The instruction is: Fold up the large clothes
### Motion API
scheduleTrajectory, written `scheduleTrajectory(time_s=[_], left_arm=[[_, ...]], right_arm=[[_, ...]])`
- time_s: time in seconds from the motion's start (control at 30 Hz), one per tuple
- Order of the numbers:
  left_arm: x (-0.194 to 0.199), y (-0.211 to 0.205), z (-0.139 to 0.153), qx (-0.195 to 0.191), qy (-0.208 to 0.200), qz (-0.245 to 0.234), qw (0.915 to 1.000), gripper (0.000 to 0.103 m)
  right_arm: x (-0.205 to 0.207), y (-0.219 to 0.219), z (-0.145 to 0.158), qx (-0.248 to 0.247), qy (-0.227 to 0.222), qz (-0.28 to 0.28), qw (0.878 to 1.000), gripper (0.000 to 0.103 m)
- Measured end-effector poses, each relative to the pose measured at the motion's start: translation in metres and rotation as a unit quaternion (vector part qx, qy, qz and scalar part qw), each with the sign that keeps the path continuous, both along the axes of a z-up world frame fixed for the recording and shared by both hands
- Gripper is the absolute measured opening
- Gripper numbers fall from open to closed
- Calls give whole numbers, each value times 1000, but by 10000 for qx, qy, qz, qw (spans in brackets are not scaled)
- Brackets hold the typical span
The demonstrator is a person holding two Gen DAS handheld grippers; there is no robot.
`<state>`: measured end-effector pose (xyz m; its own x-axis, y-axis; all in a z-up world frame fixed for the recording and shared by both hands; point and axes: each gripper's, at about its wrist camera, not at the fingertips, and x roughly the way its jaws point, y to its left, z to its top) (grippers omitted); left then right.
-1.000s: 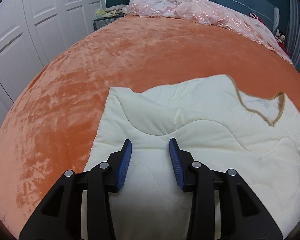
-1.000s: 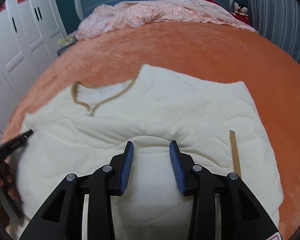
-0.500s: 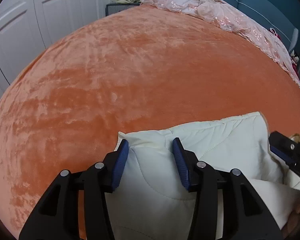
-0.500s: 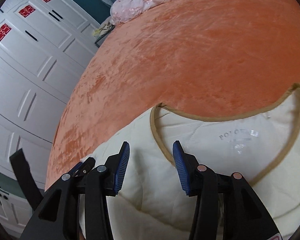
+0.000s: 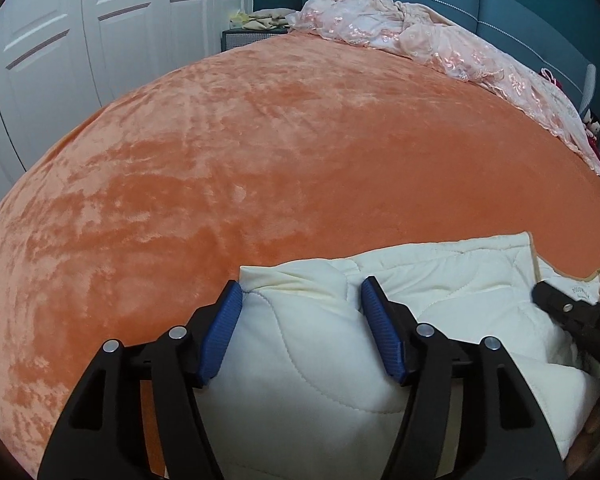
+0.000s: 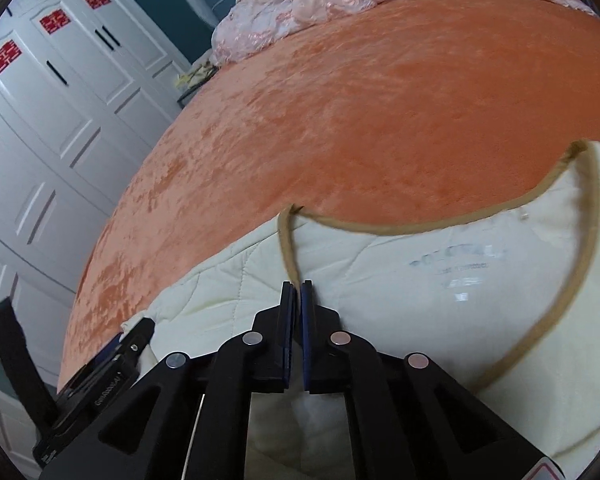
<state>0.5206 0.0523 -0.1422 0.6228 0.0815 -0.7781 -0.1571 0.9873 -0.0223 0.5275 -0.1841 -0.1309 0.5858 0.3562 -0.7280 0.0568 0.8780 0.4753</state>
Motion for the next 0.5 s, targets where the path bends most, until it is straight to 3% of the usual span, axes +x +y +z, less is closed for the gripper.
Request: scheduleTrajectory(time_s=[0.03, 0.1, 0.2, 0.27, 0.4, 0.5], left_arm=[[2, -1, 3, 86, 114, 8, 9999, 64], [-2, -4, 18, 177, 117, -10, 9998, 63], [-20, -26, 51, -114, -210, -546, 9982, 63], [-27, -59, 67, -331, -263, -1038, 9937, 63], [-27, -158, 64, -792, 218, -2336, 9689, 63], [-33, -226, 43, -440, 410, -2969, 9530, 62]], right_arm=[[-13, -16, 14, -30, -249, -280, 9993, 9], [-39, -58, 37, 100, -602, -728, 9955, 12], [-62, -128, 54, -78, -620, -1342, 9890, 14], [-66, -164, 51, -318, -396, -1558, 9865, 15], [-58, -191, 22, -214, 378, -1282, 9908, 10], [-57, -187, 5, -395, 530, -1019, 9926, 2]])
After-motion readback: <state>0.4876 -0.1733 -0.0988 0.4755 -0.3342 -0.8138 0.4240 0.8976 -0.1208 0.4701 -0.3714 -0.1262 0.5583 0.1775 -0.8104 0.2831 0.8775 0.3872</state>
